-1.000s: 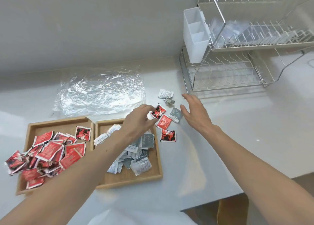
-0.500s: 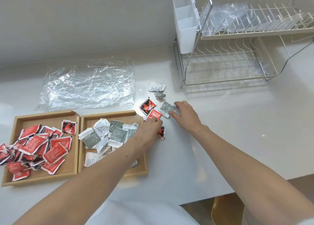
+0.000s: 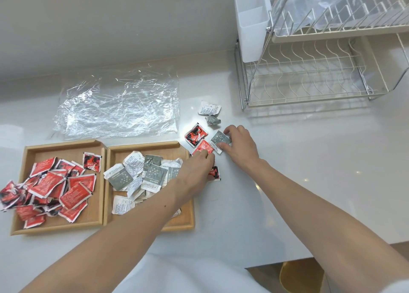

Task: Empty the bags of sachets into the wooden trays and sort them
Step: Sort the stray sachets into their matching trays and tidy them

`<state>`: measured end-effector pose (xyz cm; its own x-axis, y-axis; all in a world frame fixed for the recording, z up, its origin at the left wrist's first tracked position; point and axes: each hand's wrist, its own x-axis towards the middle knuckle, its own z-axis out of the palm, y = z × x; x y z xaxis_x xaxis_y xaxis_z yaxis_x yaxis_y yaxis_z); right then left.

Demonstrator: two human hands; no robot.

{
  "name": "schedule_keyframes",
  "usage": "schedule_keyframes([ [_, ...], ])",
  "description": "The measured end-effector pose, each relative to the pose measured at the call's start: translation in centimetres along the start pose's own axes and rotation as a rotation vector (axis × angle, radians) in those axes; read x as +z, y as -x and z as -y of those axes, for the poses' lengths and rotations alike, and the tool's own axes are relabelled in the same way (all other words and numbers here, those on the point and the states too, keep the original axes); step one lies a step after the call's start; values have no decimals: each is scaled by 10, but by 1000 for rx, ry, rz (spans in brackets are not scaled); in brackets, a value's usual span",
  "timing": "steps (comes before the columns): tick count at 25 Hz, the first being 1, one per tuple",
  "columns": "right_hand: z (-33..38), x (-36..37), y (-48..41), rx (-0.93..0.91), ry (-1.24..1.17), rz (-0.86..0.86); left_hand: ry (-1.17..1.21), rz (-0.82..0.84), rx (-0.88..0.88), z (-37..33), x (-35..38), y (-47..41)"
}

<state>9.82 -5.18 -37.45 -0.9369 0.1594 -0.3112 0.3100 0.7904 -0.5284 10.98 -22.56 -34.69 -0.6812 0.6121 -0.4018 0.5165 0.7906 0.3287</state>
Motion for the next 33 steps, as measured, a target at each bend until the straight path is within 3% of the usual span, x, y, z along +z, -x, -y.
schedule_keyframes([
  [4, 1, 2, -3, 53, -39, -21, -75, -35, 21, 2, -1, 1],
  [9, -4, -15, -6, 171, -428, -109, 40, -145, -74, 8, -10, -7],
  [16, 15, -31, -38, 153, -572, -67, -7, -103, -174, 8, -14, -24],
  [21, 33, -19, -59, 230, -494, -20, -137, -125, -266, 1, -10, -30],
  [30, 49, -11, -62, 165, 11, 62, -97, -114, -302, -1, -15, -32],
  [33, 43, -12, -64, 166, -12, 50, -81, -104, -321, 0, -17, -34],
])
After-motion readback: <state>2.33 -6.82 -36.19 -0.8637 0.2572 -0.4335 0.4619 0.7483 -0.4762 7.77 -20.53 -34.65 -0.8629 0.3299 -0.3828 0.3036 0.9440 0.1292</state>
